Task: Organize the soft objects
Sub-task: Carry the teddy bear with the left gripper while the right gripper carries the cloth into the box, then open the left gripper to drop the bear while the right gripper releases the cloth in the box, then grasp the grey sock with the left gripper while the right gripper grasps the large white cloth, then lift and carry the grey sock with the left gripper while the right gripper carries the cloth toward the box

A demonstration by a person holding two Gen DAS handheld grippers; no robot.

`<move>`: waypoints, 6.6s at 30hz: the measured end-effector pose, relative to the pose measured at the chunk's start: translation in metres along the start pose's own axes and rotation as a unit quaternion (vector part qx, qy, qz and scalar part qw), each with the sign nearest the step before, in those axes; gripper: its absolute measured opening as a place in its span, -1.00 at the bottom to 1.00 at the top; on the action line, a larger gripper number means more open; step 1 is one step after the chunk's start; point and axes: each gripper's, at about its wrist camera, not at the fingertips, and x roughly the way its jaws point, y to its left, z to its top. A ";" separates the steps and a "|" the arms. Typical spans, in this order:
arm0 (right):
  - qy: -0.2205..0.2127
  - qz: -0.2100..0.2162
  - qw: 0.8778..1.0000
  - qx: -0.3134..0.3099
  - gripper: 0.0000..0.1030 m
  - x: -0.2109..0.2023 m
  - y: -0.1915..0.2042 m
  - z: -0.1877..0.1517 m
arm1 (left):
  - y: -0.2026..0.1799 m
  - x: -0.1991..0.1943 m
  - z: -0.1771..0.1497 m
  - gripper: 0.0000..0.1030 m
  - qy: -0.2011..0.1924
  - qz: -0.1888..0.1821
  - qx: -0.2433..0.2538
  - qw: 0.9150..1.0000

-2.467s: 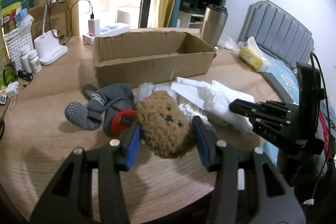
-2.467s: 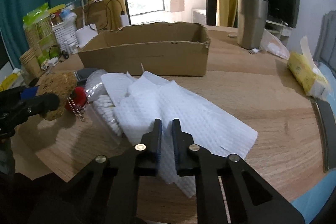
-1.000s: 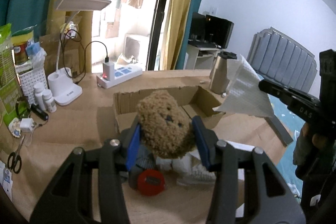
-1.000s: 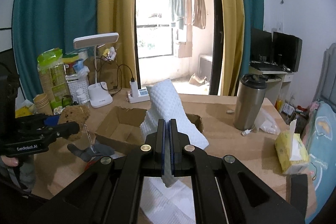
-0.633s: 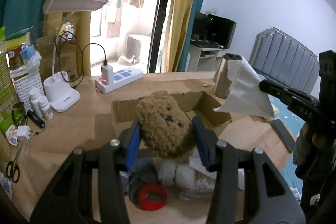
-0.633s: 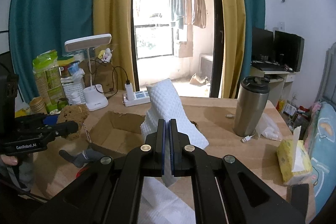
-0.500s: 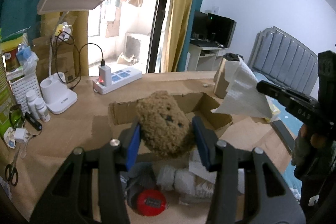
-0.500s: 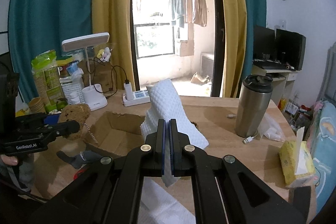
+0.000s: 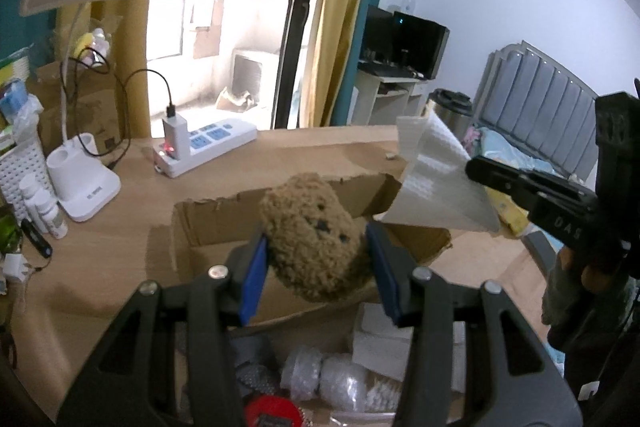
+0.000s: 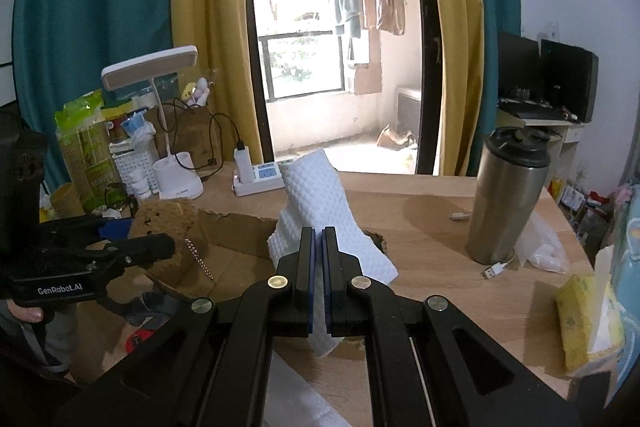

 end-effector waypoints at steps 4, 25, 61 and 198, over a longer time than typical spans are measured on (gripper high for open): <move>0.014 0.010 1.000 0.003 -0.92 0.014 -0.002 -0.003 | 0.000 0.014 0.000 -0.06 0.009 -0.006 0.000 1.000; 0.098 0.038 0.994 0.020 -0.92 0.075 -0.003 -0.033 | 0.002 0.088 -0.015 -0.02 0.087 -0.033 -0.018 0.995; 0.092 0.007 0.996 0.016 -0.29 0.043 0.016 -0.026 | 0.012 0.044 -0.018 0.29 0.072 -0.018 -0.039 0.996; 0.063 -0.010 0.998 -0.006 -0.90 -0.033 0.033 -0.061 | 0.050 -0.065 -0.044 -0.62 0.001 0.068 -0.024 0.997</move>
